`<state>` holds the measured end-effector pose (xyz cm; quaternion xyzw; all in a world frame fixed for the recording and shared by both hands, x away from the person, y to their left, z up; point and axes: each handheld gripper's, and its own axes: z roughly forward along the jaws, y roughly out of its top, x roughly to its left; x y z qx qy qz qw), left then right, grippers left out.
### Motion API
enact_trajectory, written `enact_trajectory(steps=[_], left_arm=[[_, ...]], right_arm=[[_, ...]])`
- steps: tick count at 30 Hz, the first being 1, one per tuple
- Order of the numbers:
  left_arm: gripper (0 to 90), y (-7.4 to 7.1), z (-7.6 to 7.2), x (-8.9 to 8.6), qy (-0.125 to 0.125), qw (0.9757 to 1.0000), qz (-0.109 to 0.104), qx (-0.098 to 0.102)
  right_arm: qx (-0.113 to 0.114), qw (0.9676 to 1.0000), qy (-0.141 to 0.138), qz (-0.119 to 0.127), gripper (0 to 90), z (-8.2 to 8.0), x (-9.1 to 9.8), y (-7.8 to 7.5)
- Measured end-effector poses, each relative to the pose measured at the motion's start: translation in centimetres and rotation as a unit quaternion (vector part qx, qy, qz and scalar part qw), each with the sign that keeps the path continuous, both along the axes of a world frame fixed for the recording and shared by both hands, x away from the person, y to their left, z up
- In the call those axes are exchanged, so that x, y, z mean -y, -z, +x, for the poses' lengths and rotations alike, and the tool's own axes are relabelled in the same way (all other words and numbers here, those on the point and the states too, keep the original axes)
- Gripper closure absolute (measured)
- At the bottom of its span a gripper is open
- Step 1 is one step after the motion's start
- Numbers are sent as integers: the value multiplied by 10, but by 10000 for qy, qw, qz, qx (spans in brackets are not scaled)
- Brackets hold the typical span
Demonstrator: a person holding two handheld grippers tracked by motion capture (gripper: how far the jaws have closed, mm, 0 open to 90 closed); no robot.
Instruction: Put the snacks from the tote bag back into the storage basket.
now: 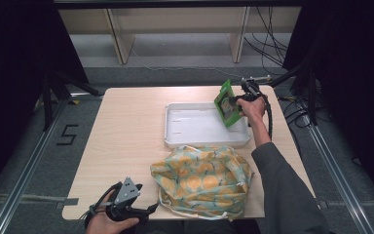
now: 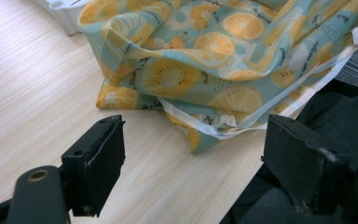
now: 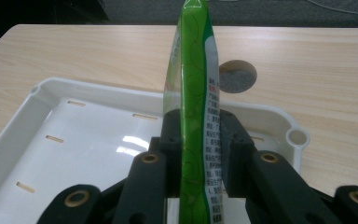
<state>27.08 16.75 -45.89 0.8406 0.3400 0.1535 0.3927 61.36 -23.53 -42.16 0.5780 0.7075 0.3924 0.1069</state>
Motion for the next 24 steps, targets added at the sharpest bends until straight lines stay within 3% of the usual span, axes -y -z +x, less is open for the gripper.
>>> enact_trajectory(steps=[1, 2, 8, 10, 12, 13, 14, 16, 17, 20, 21, 22, 23, 24], left_arm=[[201, 0, 0, 0, -40, 10000, -5, -5], [200, 0, 0, 0, -20, 10000, -16, -15], [200, -1, 0, -1, 27, 10000, 14, 34], [200, -1, -1, 0, 19, 10000, 6, 10], [201, 0, -1, 0, -13, 10000, -4, -14], [200, 0, -1, 0, -17, 10000, -6, -8], [201, -1, -1, 0, 26, 10000, 27, 42], [200, -1, 0, -1, 77, 9999, 66, 80], [201, -1, 0, -1, 78, 9999, 77, 74], [200, -1, 0, -1, 72, 9999, 78, 76], [201, -1, 0, 0, 75, 9999, 69, 79], [200, -1, 0, -1, 85, 9999, 82, 61], [200, -1, 0, -1, 78, 9999, 75, 77], [200, -1, -1, -1, 66, 9999, 83, 62]], right_arm=[[283, 9994, -171, -30, 749, 4, 3, 3], [272, 9992, -154, -239, 748, 4, 4, 4], [-15, 10000, 13, 18, 748, 3, 0, 4], [14, 10000, -6, -58, 747, 4, 1, 5], [234, 9997, -39, 40, 745, 6, 1, 9], [95, 9999, -32, -89, 745, 5, 1, 8], [179, 9997, -72, -150, 744, 6, 2, 8], [168, 9998, -80, -36, 741, 7, 0, 9], [7, 9999, -85, -117, 739, 5, 1, 7], [-137, 9999, 57, 8, 730, 5, -2, 8], [-97, 10000, 3, -8, 729, 5, -1, 9], [95, 9998, -41, -177, 728, 6, 1, 10], [270, 9996, -29, -101, 726, 7, 1, 13], [178, 9997, -106, -94, 723, 7, 2, 12]])
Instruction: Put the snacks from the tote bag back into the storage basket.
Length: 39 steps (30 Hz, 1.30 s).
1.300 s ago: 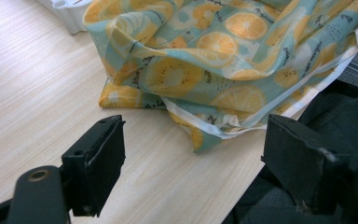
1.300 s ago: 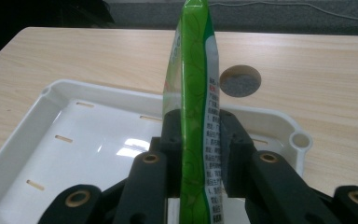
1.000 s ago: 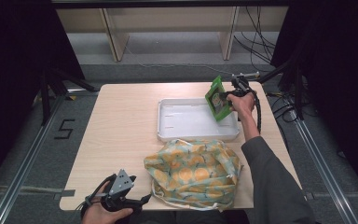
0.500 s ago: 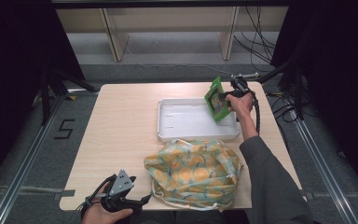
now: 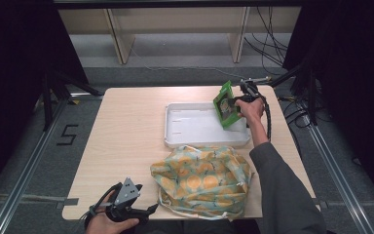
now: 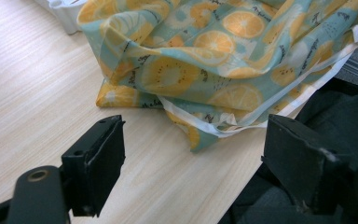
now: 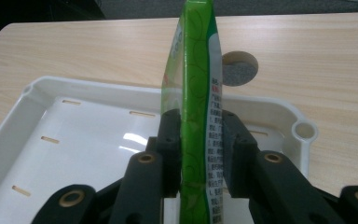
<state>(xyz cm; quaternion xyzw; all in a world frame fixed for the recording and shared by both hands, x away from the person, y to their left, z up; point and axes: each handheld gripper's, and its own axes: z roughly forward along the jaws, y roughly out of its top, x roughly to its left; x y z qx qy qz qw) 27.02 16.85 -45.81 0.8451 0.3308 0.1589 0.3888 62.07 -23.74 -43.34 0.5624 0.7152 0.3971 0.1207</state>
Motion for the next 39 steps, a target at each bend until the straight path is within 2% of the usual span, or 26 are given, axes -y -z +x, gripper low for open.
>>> enact_trajectory(steps=[1, 3, 4, 7, 9, 11, 12, 14, 15, 16, 17, 18, 19, 21, 22, 23, 24, 25, 26, 29, 30, 34, 35, 37, 39], left_arm=[[201, 0, 0, 0, 10, 10000, -8, -15], [201, 1, 0, 1, -1, 9999, -105, 19], [201, 0, 0, 0, 31, 10000, -27, 9], [201, 0, 0, 0, -1, 10000, -22, -6], [201, 0, 0, 1, -3, 9999, -105, 15], [201, 0, 0, 0, 16, 10000, -5, -12], [200, 0, 0, 0, 20, 10000, -9, 9], [201, 0, -1, 1, -69, 9999, -111, -26], [200, 0, -1, 1, -60, 9999, -112, -25], [200, 0, -1, 0, -42, 10000, -59, -29], [200, 0, -1, 0, -60, 10000, -56, -35], [201, 0, -1, 0, -61, 10000, -60, -34], [200, 0, -1, 1, -73, 9999, -112, -31], [200, 0, -1, 0, -41, 10000, -57, -11], [200, 0, -1, 0, -43, 10000, -66, -29], [200, 0, -1, 0, -53, 10000, -57, -30], [200, 0, -1, 0, -53, 10000, -57, -30], [200, -1, -1, 0, -80, 10000, -38, -18], [200, -1, -1, 0, -71, 9999, -74, -26], [200, 0, -1, 0, -91, 9999, -83, -59], [200, 0, -1, 0, -101, 9999, -64, -39], [200, 0, -1, 0, -82, 9998, -147, -81], [200, 0, -1, 0, -74, 9998, -154, -65], [200, -1, 0, -1, -27, 9999, -120, -15], [200, 0, -1, 0, -88, 9998, -183, -80]], right_arm=[[-27, 10000, 24, -87, 721, 0, 0, -1], [-132, 9999, 89, 0, 715, -2, 0, -1], [-93, 9999, 66, 23, 715, -2, 0, 0], [-302, 9995, 106, -1, 715, -3, -1, -2], [-201, 9998, 67, -9, 712, -2, 0, 0], [-271, 9996, 69, -86, 703, -3, 1, 0], [-203, 9997, 107, -92, 700, -2, 1, 1], [-357, 9993, 116, -73, 697, -3, 1, 0], [-348, 9993, 85, -100, 696, -3, 2, 1], [-119, 9999, 24, -103, 694, -1, 4, 4], [1, 10000, 72, -59, 690, 0, 3, 7], [-328, 9994, 111, 41, 687, -2, 2, 4], [-405, 9991, 107, -92, 686, -3, 3, 3], [-341, 9993, 162, -42, 684, -3, 1, 5], [-434, 9990, 67, -94, 680, -3, 1, 4], [-326, 9993, 154, 3, 678, -2, -1, 7], [-326, 9993, 154, 3, 678, -2, -1, 7], [-485, 9988, 34, -42, 675, -2, 1, 6], [-521, 9986, 57, -85, 674, -2, 2, 7], [-463, 9988, 129, 19, 669, -3, -1, 8], [-460, 9989, 68, -93, 668, -3, 1, 8], [-508, 9987, 36, -83, 660, -3, 2, 9], [-656, 9977, 144, 16, 658, -4, 1, 9], [-495, 9985, 211, 33, 656, -3, 1, 12], [-453, 9988, 149, -60, 655, -3, 3, 11]])
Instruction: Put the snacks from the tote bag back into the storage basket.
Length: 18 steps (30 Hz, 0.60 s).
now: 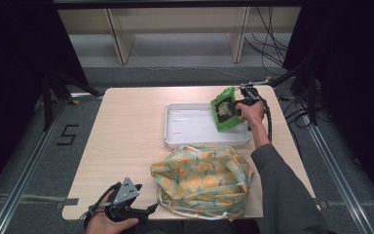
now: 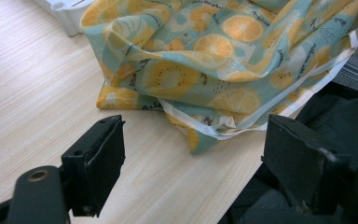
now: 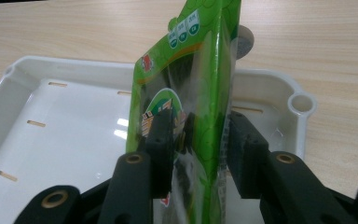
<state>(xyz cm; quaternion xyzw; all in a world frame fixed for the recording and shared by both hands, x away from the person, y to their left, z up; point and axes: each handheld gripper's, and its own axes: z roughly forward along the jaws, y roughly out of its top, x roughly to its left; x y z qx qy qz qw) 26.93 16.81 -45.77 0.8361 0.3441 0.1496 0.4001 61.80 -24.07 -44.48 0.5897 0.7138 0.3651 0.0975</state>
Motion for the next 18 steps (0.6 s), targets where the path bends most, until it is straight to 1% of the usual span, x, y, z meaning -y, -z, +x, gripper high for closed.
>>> enact_trajectory(steps=[1, 2, 3, 4, 6, 7, 8, 9, 10, 11, 12, 13, 14, 15, 16, 17, 18], left_arm=[[200, 0, 0, -1, 34, 10000, 35, 44], [200, -1, 1, -1, 77, 9999, 90, 70], [200, -1, 1, -1, 72, 9999, 72, 74], [200, -1, 1, -1, 76, 9999, 68, 78], [200, 0, 1, -1, 60, 9999, 45, 68], [200, 0, 1, -1, 53, 10000, 46, 65], [200, 0, 1, -1, 53, 10000, 46, 65], [200, -1, 1, -1, 71, 9999, 67, 75], [200, -1, 1, -1, 75, 9999, 66, 80], [200, -1, 1, -1, 81, 9999, 77, 75], [200, -1, 1, -1, 81, 9999, 77, 75], [200, 0, 1, -1, 48, 10000, 42, 63], [200, -1, 1, -1, 70, 9999, 76, 69], [200, -1, 1, -1, 74, 9999, 70, 77], [200, -1, 1, -1, 74, 9999, 70, 77], [200, -1, 1, -1, 86, 9999, 91, 70], [200, 0, 1, -2, 78, 9999, 93, 64]], right_arm=[[78, 10000, -37, -10, 651, 1, 1, 2], [84, 9999, -128, 4, 650, 2, 3, 3], [-59, 9999, -43, 83, 649, 1, 3, 2], [-156, 9999, -60, -32, 649, 0, 3, 1], [-127, 9999, -69, -46, 649, 1, 4, 1], [-232, 9997, 54, 73, 648, -1, 2, 0], [-77, 9999, -51, -120, 652, 1, 5, 2], [-22, 10000, -18, -77, 645, 1, 5, 3], [-11, 9999, -22, -106, 658, 1, 6, 3], [-54, 9999, -86, -86, 658, 1, 7, 3], [-60, 9999, -60, -73, 657, 1, 6, 3], [-78, 9999, -34, -133, 656, 1, 7, 2], [-76, 9999, -3, -148, 656, 1, 7, 2], [-83, 9997, 206, 127, 656, 0, 2, 3], [-129, 9996, 203, 119, 656, -1, 2, 2], [-96, 9997, 205, 106, 656, -1, 2, 2], [-122, 9996, 210, 125, 656, -1, 2, 1]])
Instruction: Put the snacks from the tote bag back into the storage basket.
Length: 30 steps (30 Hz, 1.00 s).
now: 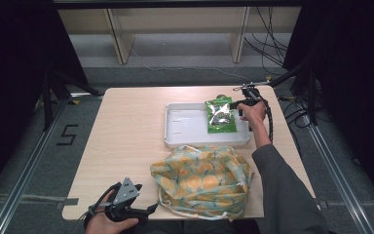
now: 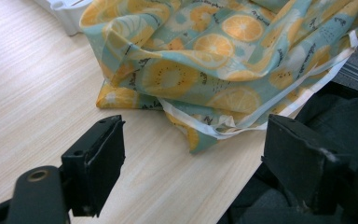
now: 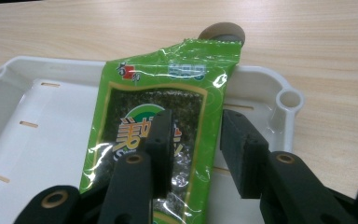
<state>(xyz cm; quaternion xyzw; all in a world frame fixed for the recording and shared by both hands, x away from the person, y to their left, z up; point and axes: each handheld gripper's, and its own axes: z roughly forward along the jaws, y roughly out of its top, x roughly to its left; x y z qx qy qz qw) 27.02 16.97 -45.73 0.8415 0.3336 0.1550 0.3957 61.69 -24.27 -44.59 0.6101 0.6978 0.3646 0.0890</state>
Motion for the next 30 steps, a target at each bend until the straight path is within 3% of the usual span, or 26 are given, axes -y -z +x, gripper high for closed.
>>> enact_trajectory(steps=[2, 3, 6, 10, 11, 12, 13, 14, 15, 16, 17, 18, 19, 20, 21, 22, 23, 24, 25, 26, 28, 29, 30], left_arm=[[200, 0, 0, 0, -6, 10000, -13, 7], [200, 0, 0, 0, -6, 10000, -22, 12], [200, 0, 0, 0, -8, 10000, -6, 6], [200, -1, 0, 0, -25, 10000, -24, 15], [200, 0, -1, 0, -87, 9999, -51, -27], [200, 0, -1, 0, -106, 9999, -68, -47], [200, 0, 0, -1, -131, 9999, -70, -45], [200, -1, 0, -1, -100, 9999, -72, -29], [200, -1, 0, -1, -100, 9999, -72, -29], [200, -1, 0, -1, -125, 9999, -96, -49], [200, -1, 0, -2, -176, 9998, -59, -19], [200, -2, 0, -3, -148, 9999, -32, -39], [200, -2, 1, -3, -119, 9999, -56, 22], [200, -3, 2, -5, -55, 10000, 27, 55], [200, -3, 2, -5, -54, 10000, 32, 47], [200, -3, 2, -5, -54, 10000, 32, 47], [200, -1, 1, -3, -140, 9999, -67, 27], [200, -2, 1, -4, -119, 9999, 30, -3], [200, -1, 1, -3, -175, 9998, -41, -15], [200, -2, 1, -3, -149, 9999, -64, -14], [200, -1, 1, -3, -181, 9998, -74, -5], [200, -1, 1, -4, -176, 9998, -83, -18], [200, -1, 1, -4, -182, 9998, -70, -19]], right_arm=[[3, 10000, -45, 14, 654, 0, 1, 0], [48, 9998, -164, -136, 654, 0, 4, -2], [79, 9996, -158, -223, 652, 0, 6, -4], [68, 9998, -176, 73, 645, -3, 5, -6], [25, 9997, -228, -85, 644, -3, 7, -9], [1, 9997, -230, -75, 640, -4, 7, -10], [188, 9993, -257, -194, 635, -4, 9, -10], [132, 9998, -158, -2, 631, -5, 6, -11], [132, 9998, -158, -2, 631, -5, 6, -11], [189, 9990, -348, -206, 628, -5, 10, -13], [240, 9991, -339, -46, 624, -8, 10, -16], [433, 9979, -452, -167, 623, -6, 13, -16], [318, 9989, -352, -70, 618, -9, 11, -18], [121, 9993, -316, -151, 615, -11, 11, -22], [259, 9982, -466, -285, 614, -11, 15, -22], [259, 9982, -466, -285, 614, -11, 15, -22], [522, 9978, -398, -107, 608, -13, 12, -22], [457, 9974, -549, -134, 606, -13, 15, -25], [485, 9963, -632, -324, 602, -14, 17, -27], [524, 9965, -625, -174, 601, -15, 16, -28], [520, 9960, -659, -299, 598, -18, 16, -31], [612, 9956, -692, -162, 595, -20, 16, -32], [629, 9939, -880, -218, 592, -20, 18, -33]])
